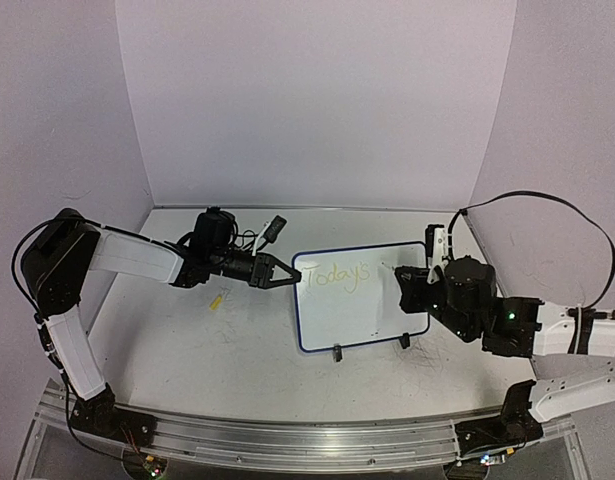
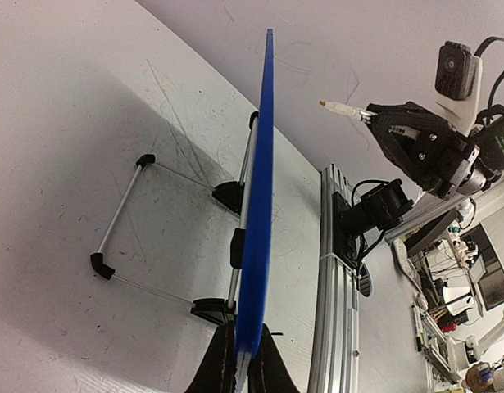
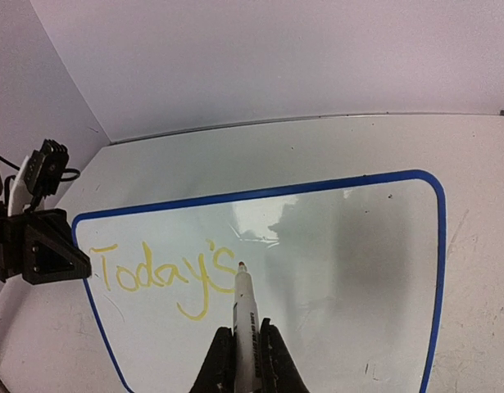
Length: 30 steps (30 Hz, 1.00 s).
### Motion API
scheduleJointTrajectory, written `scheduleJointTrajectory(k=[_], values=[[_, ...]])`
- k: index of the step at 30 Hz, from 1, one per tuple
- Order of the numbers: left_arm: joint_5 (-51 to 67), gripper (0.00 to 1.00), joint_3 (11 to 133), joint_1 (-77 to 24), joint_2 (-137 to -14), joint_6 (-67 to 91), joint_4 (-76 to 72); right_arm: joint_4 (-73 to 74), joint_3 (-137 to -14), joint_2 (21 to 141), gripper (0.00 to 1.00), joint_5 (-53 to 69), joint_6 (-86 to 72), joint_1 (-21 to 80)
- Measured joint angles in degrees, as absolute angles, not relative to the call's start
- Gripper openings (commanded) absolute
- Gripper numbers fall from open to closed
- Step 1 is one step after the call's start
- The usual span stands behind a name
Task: Write a sentence on the whiteboard
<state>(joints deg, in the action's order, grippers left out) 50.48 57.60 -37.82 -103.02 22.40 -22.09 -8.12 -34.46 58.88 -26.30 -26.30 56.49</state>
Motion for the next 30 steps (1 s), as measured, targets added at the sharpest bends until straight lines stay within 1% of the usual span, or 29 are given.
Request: scheduleJointTrajectory(k=[7, 13, 20, 30], values=[[50.4, 0.0, 57.6, -37.8, -103.0, 22.1, -22.1, -6.3, -34.5, 60.0, 0.0, -26.4, -24.4, 56.5], [50.4, 0.0, 57.5, -37.8, -103.0, 21.9, -22.1, -4.8, -34.5, 58.6, 0.0, -26.4, -23.7, 56.5], [47.7, 0.0, 55.1, -38.5, -100.3, 21.8, -22.0, -4.2, -34.5, 57.9, 0.0, -25.8, -21.4, 56.5], [45.2, 0.0, 56.7, -38.9, -99.1, 20.2, -16.5, -3.8, -35.9, 61.1, 0.0, -26.2, -18.1, 56.5]])
